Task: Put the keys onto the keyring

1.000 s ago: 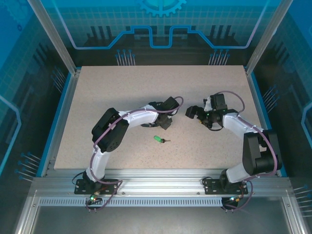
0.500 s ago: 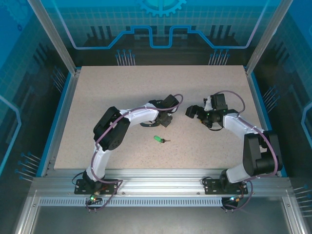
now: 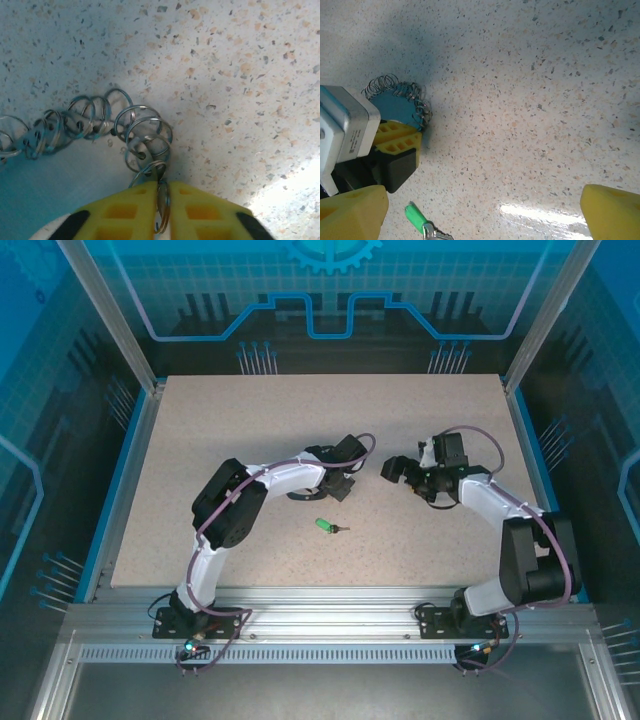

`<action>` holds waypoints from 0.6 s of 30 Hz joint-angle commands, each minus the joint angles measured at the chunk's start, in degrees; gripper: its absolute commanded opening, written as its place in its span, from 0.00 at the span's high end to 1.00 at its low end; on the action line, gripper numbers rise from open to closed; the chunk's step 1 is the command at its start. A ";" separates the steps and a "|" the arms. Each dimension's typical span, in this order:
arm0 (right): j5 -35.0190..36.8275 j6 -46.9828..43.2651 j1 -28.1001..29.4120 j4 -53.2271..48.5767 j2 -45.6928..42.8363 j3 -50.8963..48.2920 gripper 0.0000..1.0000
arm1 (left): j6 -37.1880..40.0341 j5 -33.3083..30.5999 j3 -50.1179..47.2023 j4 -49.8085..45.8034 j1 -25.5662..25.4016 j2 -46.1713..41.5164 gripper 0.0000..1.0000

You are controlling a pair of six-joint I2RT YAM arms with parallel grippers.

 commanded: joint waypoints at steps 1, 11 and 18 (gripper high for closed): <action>0.10 -0.30 0.03 -0.24 -1.76 -0.91 0.00 | -0.06 -1.38 -0.50 0.21 0.36 1.17 0.97; 1.74 -0.80 1.85 -2.58 -6.19 0.08 0.00 | 1.41 -3.67 2.74 -0.65 0.52 -10.00 1.00; -1.20 -0.02 2.93 -1.42 -10.14 3.17 0.02 | 0.82 -1.26 -0.85 5.97 0.55 -22.58 1.00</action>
